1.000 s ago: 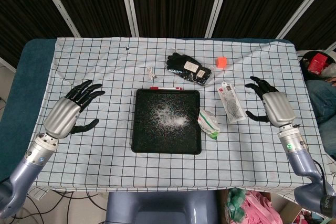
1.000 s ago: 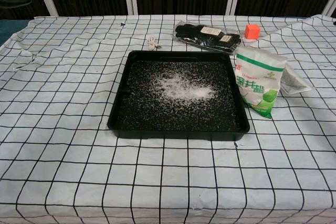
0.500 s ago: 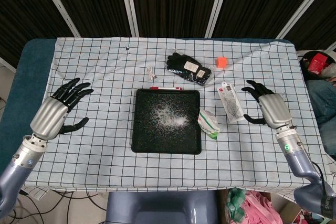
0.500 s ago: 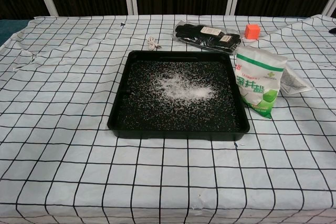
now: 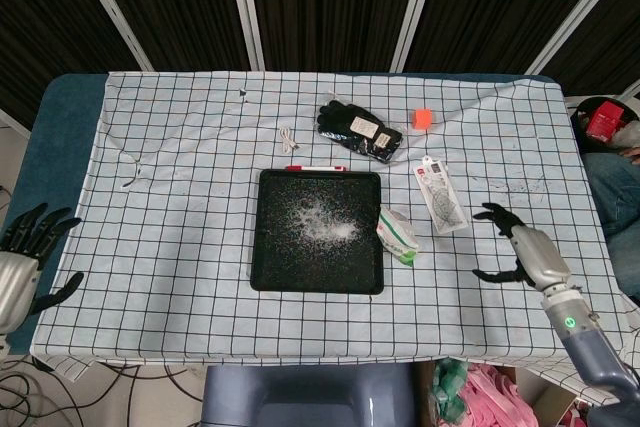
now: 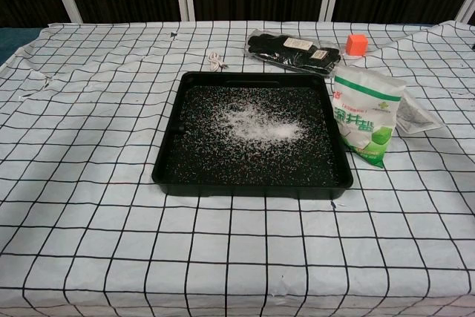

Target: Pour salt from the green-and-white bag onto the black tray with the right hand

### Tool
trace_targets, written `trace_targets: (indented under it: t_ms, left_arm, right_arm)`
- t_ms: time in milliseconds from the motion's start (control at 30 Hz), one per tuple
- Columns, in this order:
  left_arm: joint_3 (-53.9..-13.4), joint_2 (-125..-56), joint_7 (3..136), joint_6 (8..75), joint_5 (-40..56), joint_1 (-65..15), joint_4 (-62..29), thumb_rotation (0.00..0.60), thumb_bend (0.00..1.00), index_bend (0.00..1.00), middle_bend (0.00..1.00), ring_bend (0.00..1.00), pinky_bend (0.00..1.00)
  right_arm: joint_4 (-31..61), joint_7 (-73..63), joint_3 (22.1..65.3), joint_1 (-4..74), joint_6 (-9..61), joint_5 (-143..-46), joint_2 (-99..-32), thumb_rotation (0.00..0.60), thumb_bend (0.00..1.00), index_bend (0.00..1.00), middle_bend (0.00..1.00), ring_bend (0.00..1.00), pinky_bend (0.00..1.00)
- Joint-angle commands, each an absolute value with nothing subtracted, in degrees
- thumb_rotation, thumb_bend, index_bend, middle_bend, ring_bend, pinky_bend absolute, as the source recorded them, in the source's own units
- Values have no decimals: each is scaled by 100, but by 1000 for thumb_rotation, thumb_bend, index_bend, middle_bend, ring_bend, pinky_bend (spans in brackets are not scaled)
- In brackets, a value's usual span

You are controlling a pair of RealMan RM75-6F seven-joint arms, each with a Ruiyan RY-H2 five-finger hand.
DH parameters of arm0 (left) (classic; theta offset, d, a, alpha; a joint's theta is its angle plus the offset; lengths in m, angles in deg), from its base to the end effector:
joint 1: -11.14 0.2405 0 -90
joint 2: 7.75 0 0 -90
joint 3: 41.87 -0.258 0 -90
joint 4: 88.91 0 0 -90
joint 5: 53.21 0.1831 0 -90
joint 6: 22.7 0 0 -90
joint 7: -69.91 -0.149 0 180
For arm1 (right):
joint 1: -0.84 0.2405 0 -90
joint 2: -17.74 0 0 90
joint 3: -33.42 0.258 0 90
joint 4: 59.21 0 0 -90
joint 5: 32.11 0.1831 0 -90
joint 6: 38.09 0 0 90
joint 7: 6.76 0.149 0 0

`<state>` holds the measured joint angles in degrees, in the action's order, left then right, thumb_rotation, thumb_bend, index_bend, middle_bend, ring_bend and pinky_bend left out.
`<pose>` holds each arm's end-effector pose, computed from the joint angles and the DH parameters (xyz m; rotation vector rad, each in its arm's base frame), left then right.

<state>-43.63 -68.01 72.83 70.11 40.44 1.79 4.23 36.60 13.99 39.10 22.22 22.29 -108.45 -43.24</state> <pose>-0.2693 0.1893 0.2032 -1.5090 -0.7604 -1.0682 -0.2693 -0.2674 0.1538 1.4504 -1.4006 1.0375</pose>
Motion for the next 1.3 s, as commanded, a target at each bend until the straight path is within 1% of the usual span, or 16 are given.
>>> trace_targets:
  t_ms: [33, 233, 433, 533, 733, 1000, 1300]
  left_arm:
    - [-4546, -6904, 7596, 7153, 4006, 449, 86, 600, 254, 185, 128, 0, 101]
    - [-4503, -6923, 7639, 7093, 4013, 461, 46, 600, 255, 186, 127, 0, 93]
    - [-4491, -6928, 7595, 6959, 4001, 461, 39, 600, 256, 186, 128, 0, 84]
    - [-4431, -6927, 7591, 6931, 3926, 475, 32, 600, 256, 187, 128, 0, 78]
    - [-4330, -6951, 7469, 6996, 3828, 548, 29, 600, 256, 187, 127, 0, 67]
    - [-4287, -6952, 7408, 6916, 3772, 581, 69, 600, 256, 187, 128, 0, 61]
    - [-4168, -7002, 7263, 6907, 3607, 637, 108, 600, 256, 187, 128, 0, 61]
  right_arm:
    - [3727, 1457, 3682, 1875, 2468, -10764, -4669, 600, 82, 210, 72, 114, 276]
    - [3443, 1413, 3668, 1776, 2562, -10662, -5282, 600, 68, 210, 72, 113, 260]
    - [2931, 1241, 3828, 1828, 2613, -10495, -6012, 600, 62, 210, 73, 106, 252]
    - [2688, 1247, 3979, 1944, 2491, -10356, -6376, 600, 62, 210, 73, 100, 231]
    - [2173, 1186, 4331, 2112, 2614, -10219, -7023, 600, 61, 210, 73, 84, 225]
    - [1753, 1346, 4698, 2399, 2517, -10132, -7544, 600, 61, 210, 78, 82, 225]
    - [1496, 1331, 4888, 2622, 2341, -9979, -7926, 600, 61, 209, 85, 85, 225]
